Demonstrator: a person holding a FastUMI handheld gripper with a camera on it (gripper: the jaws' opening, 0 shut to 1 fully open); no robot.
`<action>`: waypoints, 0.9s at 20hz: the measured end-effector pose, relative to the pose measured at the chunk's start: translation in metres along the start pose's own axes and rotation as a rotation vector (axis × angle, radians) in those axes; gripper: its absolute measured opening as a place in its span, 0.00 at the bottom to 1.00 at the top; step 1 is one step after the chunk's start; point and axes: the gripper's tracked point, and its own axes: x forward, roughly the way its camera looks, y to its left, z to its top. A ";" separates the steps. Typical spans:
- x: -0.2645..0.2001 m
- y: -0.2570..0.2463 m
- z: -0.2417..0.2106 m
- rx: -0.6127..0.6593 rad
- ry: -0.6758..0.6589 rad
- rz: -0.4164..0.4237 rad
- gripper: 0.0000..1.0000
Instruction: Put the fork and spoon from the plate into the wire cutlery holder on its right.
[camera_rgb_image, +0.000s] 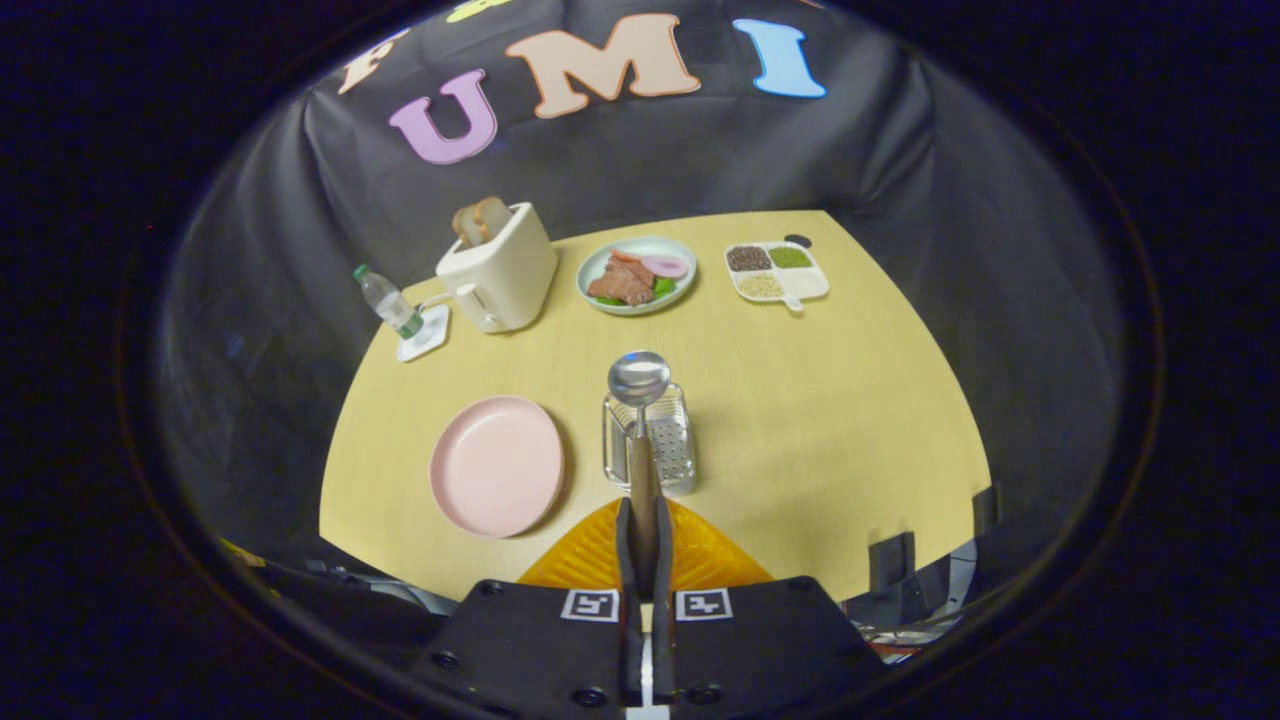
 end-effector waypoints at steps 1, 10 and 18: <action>0.004 -0.003 -0.002 -0.018 0.030 0.001 0.07; 0.033 0.003 -0.012 -0.063 0.274 0.050 0.07; 0.036 0.007 -0.011 -0.048 0.372 0.038 0.09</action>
